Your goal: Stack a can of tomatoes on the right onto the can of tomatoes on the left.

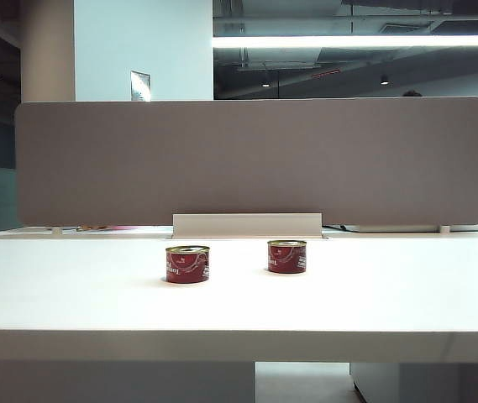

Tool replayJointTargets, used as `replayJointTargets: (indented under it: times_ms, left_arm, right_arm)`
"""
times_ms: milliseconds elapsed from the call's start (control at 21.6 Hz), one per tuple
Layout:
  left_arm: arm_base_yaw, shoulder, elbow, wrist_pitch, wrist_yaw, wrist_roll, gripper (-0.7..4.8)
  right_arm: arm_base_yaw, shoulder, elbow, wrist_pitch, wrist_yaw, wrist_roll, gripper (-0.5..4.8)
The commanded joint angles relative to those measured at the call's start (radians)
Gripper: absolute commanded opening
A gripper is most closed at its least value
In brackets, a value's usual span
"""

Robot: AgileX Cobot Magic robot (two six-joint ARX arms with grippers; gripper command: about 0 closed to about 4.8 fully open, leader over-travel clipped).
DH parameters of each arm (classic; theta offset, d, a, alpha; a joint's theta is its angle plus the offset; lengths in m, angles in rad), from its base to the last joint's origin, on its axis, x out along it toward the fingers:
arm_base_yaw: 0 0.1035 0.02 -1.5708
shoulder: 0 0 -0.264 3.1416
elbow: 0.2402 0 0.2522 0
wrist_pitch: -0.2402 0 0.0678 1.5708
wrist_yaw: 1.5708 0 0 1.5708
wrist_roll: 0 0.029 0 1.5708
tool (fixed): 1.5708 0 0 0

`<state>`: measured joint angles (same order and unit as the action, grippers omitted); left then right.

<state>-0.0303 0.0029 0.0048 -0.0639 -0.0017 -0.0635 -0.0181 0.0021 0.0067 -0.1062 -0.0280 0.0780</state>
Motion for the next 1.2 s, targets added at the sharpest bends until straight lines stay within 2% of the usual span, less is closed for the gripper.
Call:
replayJointTargets:
  times_ms: [46,786,1202]
  left_arm:
    - [0.001,0.001,0.003,0.012,0.002,0.004,-0.06]
    - [0.001,0.001,0.003,0.013,0.002,0.004,-0.06]
    - [0.001,0.001,0.003,0.013,0.0,0.004,-0.06]
  right_arm:
    - [0.0,0.0,-0.006,0.01,0.0,-0.003,0.0]
    - [0.0,0.0,-0.006,0.012,0.003,0.003,-0.01]
    - [0.008,0.0,0.016,0.018,-0.031,0.017,-0.02]
